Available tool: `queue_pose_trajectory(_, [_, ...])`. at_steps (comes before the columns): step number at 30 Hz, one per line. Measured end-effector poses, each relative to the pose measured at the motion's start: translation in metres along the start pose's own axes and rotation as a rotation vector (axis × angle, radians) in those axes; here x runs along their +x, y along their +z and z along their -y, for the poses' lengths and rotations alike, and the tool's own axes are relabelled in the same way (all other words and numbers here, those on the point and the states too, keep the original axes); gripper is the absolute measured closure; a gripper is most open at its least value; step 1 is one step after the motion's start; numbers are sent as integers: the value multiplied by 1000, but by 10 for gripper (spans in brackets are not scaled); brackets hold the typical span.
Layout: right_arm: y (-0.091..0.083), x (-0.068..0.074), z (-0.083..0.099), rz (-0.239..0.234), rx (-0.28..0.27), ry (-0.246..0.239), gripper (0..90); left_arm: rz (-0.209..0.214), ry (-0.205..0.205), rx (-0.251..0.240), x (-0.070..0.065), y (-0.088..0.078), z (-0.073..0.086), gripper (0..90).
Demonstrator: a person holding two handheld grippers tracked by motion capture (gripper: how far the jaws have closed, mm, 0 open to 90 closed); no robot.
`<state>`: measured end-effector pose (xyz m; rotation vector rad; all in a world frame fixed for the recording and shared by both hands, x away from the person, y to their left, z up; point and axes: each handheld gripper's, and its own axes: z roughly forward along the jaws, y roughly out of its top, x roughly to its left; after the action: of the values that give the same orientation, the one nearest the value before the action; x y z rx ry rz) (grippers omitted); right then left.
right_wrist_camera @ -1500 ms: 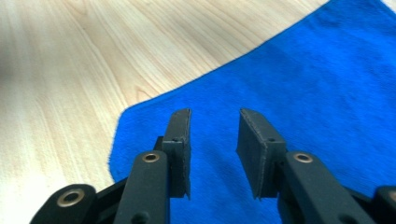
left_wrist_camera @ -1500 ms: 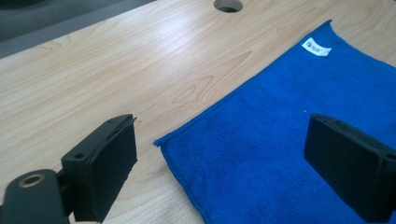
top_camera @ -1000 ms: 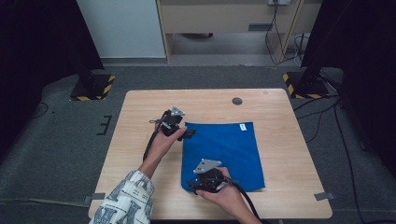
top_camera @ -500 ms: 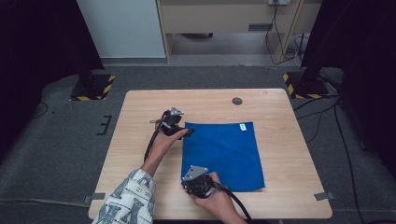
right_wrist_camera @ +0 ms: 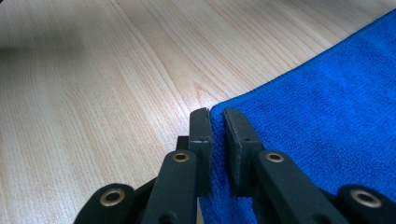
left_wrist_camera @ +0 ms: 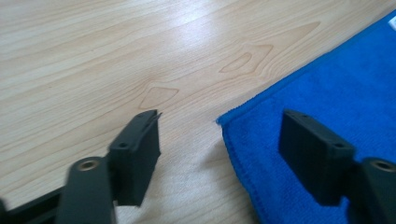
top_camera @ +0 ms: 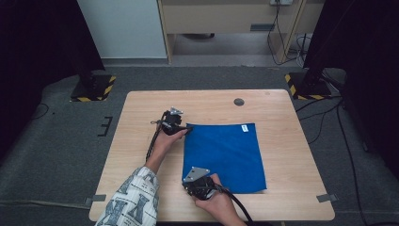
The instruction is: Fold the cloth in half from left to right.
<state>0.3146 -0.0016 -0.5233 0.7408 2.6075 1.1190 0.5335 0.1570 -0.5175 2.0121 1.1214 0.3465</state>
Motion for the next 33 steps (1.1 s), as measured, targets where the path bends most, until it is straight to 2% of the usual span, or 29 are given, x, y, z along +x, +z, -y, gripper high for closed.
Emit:
queue_pose_trajectory(2, [0,0,0,-1,-1,-3,820,2,14,6,-1,2,0,360])
queue_pose_trajectory(4, [0,0,0,-3,-2,-2,822,23,6,14,-2,5,1,422])
queue_pose_trajectory(7, [0,0,0,-3,-4,-1,824,23,28,40,-2,9,3,511])
queue_pose_trajectory(11, [-2,0,1,0,-8,-2,833,61,32,56,-4,12,4,702])
queue_pose_trajectory(14, [-4,1,0,4,-10,3,839,86,24,43,-6,11,3,857])
queue_pose_trajectory(15, [-4,1,0,6,-16,8,841,88,18,35,-6,11,3,875])
queue_pose_trajectory(21, [-7,4,-3,18,-26,11,852,68,-4,-13,-3,-4,-5,882])
queue_pose_trajectory(25, [-9,8,-10,25,-38,7,858,45,9,-18,-1,-13,-8,882])
queue_pose_trajectory(28, [-10,12,-16,33,-48,3,859,34,3,-30,2,-20,-10,882])
queue_pose_trajectory(33, [-10,17,-26,44,-67,5,863,33,8,-34,9,-29,-10,882])
